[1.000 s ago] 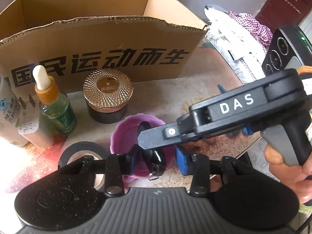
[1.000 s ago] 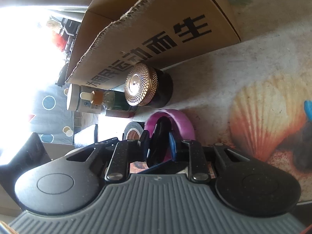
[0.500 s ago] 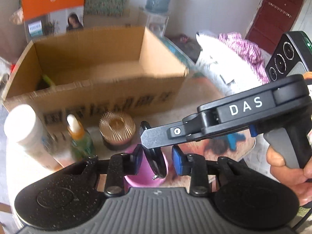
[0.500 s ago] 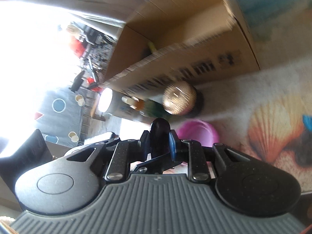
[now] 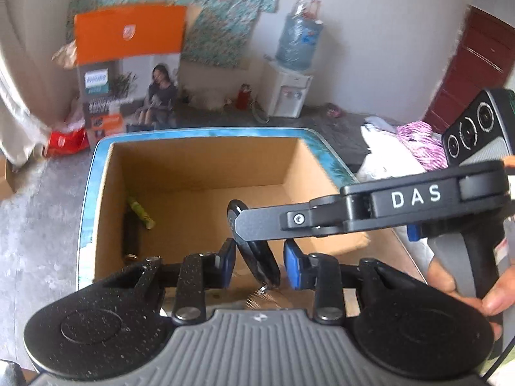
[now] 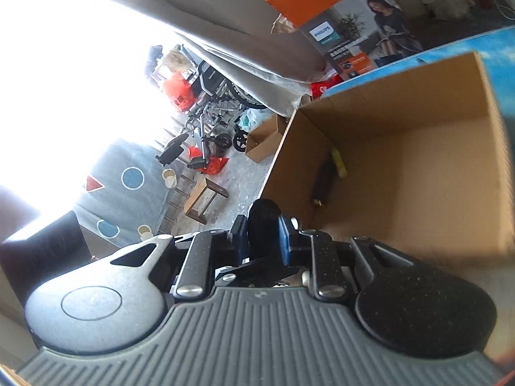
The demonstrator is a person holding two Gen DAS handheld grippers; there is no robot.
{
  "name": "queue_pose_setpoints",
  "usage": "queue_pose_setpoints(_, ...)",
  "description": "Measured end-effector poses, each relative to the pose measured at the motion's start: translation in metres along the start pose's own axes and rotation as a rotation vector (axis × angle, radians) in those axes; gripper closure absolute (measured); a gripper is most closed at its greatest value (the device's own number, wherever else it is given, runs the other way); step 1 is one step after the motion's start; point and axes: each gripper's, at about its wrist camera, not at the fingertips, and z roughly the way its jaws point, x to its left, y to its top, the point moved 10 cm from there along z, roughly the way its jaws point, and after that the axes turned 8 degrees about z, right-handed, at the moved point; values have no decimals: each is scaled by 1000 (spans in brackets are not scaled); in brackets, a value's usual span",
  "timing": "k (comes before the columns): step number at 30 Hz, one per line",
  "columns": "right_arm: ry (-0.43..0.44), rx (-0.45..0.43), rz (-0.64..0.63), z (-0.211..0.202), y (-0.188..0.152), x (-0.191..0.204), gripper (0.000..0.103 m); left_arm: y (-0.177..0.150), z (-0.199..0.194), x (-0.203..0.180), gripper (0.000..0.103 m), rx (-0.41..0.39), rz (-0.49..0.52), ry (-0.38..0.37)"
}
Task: Organize rigid objects
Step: 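Carry the black cylinder with the right gripper into the box and release, then withdraw the right gripper from the box toward the table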
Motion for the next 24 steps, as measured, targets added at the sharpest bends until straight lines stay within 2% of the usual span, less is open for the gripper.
queue_pose_setpoints(6,-34,103,77,65,37,-25,83,1,49,46,70,133,-67,6)
queue_pose_setpoints(12,-90,222,199,124,42,-71,83,-7,79,74,71,215,-78,46)
queue_pose_setpoints(16,-76,259,277,148,41,-89,82,-10,86,86,70,224,-87,85)
queue_pose_setpoints(20,-69,246,301,155,45,-94,82,-7,78,88,60,196,-85,100)
queue_pose_setpoints(24,-57,215,300,142,45,-91,81,1,66,84,54,156,-69,110)
